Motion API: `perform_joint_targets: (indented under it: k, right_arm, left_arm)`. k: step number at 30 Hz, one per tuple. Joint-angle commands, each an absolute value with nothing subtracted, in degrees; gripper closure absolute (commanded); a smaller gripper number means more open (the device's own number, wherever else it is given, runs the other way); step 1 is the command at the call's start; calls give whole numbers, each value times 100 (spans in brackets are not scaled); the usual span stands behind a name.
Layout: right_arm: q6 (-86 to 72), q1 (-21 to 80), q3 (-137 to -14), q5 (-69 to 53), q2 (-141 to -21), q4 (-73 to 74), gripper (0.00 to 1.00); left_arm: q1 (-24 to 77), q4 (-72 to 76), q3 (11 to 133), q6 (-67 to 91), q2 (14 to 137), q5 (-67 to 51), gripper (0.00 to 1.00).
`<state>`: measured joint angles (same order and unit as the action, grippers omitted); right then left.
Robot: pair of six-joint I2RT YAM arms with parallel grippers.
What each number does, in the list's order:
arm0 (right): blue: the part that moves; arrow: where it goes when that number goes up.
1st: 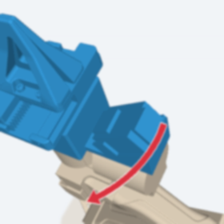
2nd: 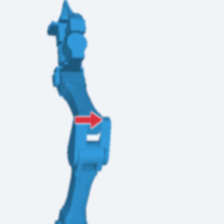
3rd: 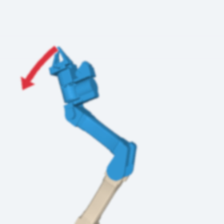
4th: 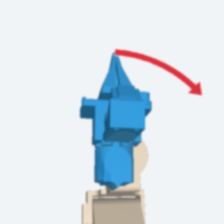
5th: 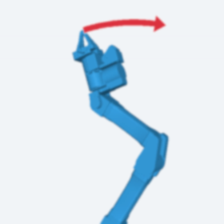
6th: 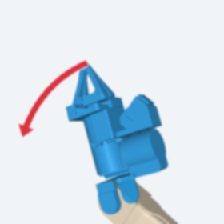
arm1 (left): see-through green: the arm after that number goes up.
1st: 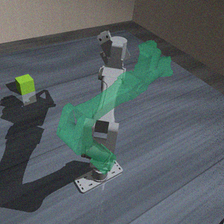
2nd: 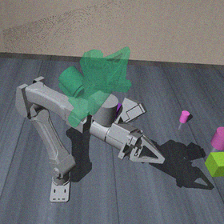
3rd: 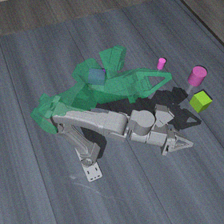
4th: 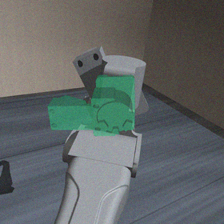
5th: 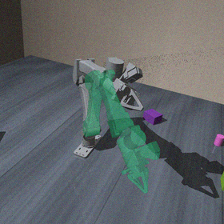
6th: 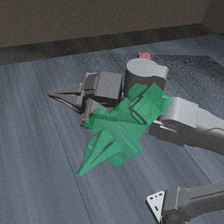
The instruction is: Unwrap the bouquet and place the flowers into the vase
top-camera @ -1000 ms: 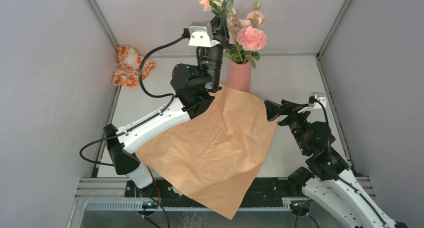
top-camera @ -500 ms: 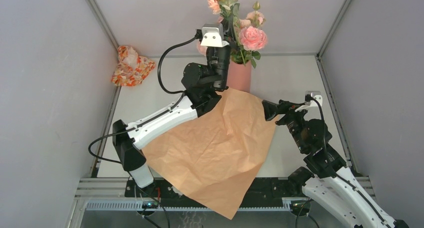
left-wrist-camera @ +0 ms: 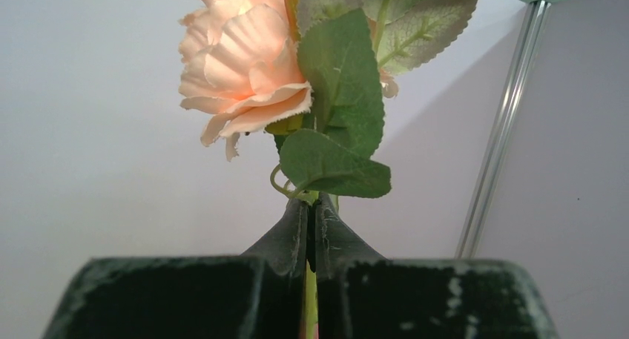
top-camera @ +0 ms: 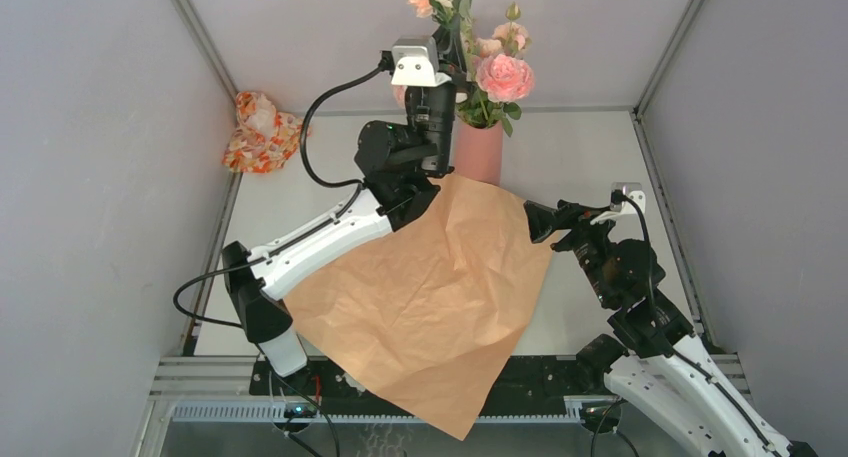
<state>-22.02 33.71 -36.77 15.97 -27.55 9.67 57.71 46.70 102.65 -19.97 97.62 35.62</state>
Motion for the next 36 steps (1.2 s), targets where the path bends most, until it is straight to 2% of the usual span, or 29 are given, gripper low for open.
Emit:
perform_joint_targets:
  k: [1,22,36]
  right_arm:
    - [-2220,3305,-3674,1559,-2771,774,13]
    - [-2285,3246,-3533,1483,-2874,650,13]
    - [-2343,3243,-3467,1450,-2776,674,13]
  left_arm:
    - [5757,4558,10811,-2116,9744,3425,100]
    - [5748,4546,10415,-2046,10181,3745,100]
    - [5678,3854,9690,-1104,10156,4151,98]
